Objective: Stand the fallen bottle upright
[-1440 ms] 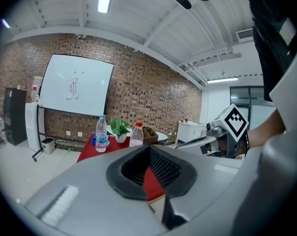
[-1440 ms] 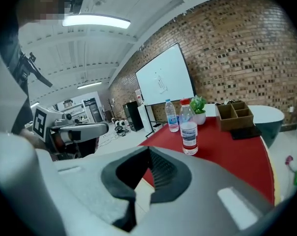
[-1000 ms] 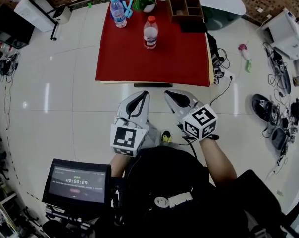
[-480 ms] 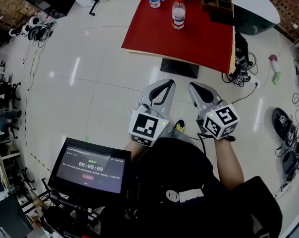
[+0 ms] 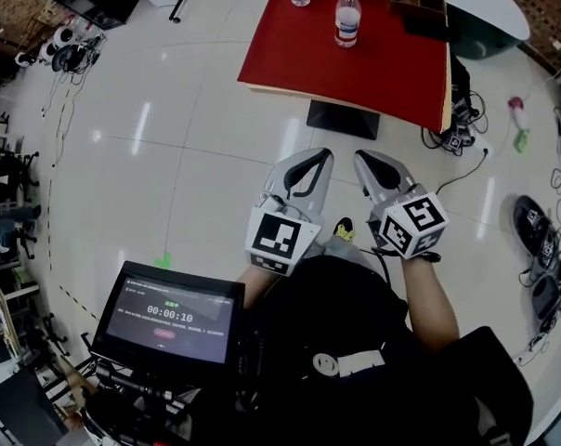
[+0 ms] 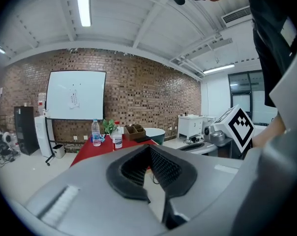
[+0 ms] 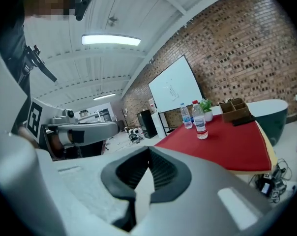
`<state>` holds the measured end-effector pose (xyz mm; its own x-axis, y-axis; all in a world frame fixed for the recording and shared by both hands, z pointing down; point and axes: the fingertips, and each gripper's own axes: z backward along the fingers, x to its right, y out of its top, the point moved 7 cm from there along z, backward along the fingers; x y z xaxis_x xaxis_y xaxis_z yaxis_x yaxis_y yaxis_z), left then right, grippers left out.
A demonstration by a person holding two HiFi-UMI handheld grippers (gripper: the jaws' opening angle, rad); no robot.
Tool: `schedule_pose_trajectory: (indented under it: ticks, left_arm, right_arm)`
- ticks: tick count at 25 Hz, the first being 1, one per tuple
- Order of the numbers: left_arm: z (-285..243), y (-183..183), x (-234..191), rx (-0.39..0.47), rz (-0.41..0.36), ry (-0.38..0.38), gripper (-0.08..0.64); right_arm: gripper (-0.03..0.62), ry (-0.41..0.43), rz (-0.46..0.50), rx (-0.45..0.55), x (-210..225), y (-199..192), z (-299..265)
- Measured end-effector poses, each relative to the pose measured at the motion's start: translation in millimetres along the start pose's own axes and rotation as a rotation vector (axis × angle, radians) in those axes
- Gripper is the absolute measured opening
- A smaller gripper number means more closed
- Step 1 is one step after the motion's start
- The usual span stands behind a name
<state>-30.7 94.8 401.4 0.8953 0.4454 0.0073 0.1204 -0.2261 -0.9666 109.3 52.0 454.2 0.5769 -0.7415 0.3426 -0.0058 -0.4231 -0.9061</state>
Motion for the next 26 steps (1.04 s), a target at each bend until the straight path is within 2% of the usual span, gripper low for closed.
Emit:
schedule_pose_trajectory:
  ticks: [6, 13, 26]
  left_arm:
    - [13, -7, -21, 0.033, 0.02, 0.01, 0.002]
    - [43, -7, -41, 0.065, 0.043, 0.046, 0.003]
    - [50, -17, -37, 0.056, 0.06, 0.048, 0.003]
  right_arm:
    - [0.003, -0.016, 0.05, -0.006, -20, 4, -18]
    - [0.003, 0.013, 0.101, -0.023, -55, 9, -30]
    - [0.003, 0.021, 0.115, -0.044, -61, 1, -29]
